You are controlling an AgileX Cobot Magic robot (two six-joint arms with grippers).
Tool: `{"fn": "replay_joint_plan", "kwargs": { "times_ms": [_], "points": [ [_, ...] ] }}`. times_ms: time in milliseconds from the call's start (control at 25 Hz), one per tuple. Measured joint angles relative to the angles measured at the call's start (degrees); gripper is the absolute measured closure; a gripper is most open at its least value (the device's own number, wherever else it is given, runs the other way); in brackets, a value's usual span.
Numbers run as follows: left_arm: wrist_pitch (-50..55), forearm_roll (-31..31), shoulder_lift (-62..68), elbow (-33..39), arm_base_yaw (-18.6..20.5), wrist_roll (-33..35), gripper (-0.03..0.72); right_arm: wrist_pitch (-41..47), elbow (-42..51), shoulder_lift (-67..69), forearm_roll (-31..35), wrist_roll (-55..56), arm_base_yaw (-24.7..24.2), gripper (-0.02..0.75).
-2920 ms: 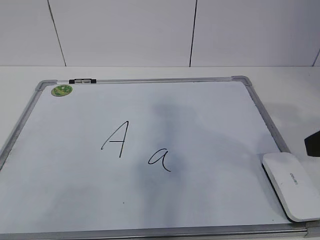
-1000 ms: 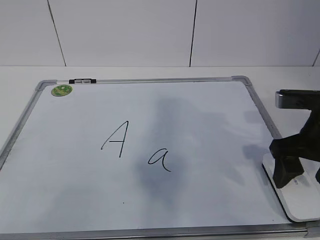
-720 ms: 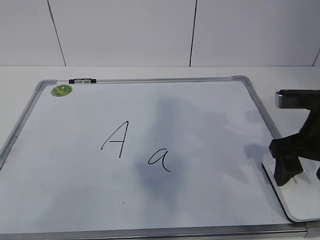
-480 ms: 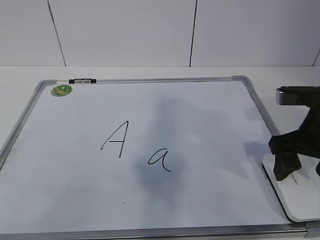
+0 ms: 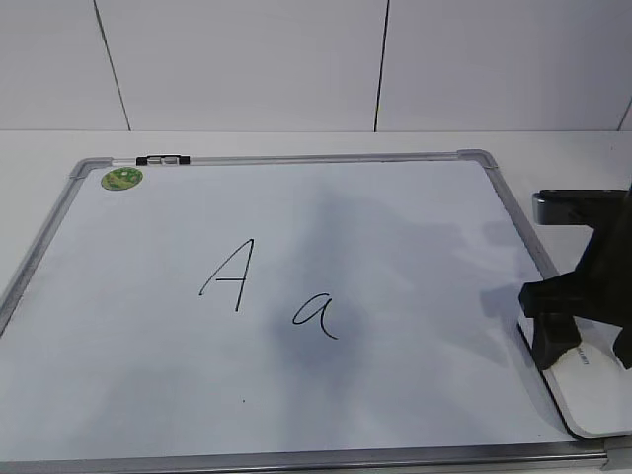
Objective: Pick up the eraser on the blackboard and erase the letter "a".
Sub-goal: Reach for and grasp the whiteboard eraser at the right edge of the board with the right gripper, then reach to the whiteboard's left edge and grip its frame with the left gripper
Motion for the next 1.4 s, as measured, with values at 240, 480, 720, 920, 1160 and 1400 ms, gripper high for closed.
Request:
{"fn": "replay_joint_plan", "kwargs": {
  "times_ms": [240, 480, 720, 920, 1160, 1400],
  "points": [
    [0.0, 0.0, 0.0, 0.0, 0.0, 0.0, 0.506, -0.2, -0.1, 1.2, 0.0, 0.0, 0.0, 0.073],
    [0.0, 0.0, 0.0, 0.0, 0.0, 0.0, 0.506, -0.4, -0.1, 2.1, 0.0, 0.0, 0.0, 0.073],
    [0.0, 0.0, 0.0, 0.0, 0.0, 0.0, 0.506, -0.7, -0.1, 3.0, 0.0, 0.0, 0.0, 0.073],
    [0.0, 0.0, 0.0, 0.0, 0.0, 0.0, 0.506, -1.3, -0.1, 3.1, 0.0, 0.0, 0.0, 0.087],
    [0.0, 0.0, 0.0, 0.0, 0.0, 0.0, 0.506, -1.8, -0.3, 3.1, -0.5, 0.0, 0.0, 0.14],
    [0.0, 0.0, 0.0, 0.0, 0.0, 0.0, 0.506, -1.8, -0.3, 3.1, -0.5, 0.0, 0.0, 0.164]
  ]
}}
